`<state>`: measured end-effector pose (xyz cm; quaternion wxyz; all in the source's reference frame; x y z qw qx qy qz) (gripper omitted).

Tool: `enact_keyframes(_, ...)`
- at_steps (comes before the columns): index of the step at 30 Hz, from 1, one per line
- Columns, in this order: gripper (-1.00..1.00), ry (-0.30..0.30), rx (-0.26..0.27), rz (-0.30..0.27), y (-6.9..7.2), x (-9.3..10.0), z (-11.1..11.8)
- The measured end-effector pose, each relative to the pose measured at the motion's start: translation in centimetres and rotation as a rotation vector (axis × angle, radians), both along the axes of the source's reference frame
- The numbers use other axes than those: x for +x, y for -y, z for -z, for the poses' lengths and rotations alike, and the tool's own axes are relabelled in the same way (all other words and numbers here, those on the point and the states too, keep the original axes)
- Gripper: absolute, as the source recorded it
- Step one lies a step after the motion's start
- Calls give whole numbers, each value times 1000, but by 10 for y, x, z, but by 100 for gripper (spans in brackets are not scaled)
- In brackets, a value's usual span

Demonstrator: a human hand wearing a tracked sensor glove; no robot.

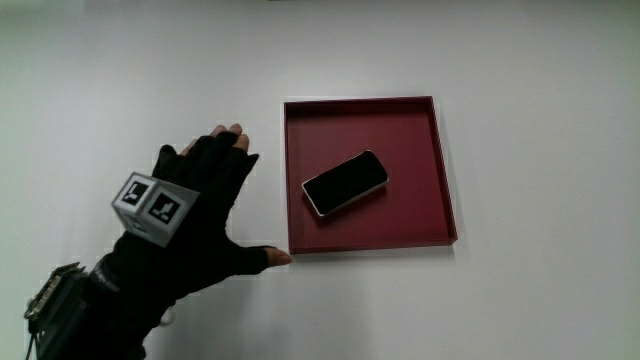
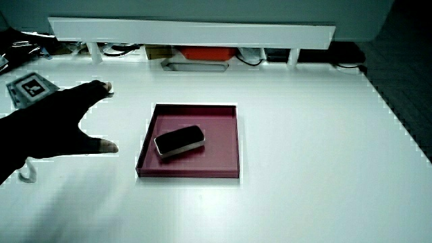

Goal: Place eraser

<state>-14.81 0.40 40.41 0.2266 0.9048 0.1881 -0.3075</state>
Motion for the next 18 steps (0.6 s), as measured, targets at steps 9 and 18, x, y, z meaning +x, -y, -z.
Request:
enact_keyframes(9,0,81,-8,-20,13,26,-18)
enact_keyframes(18,0,103,-96,-39,26,64,-48)
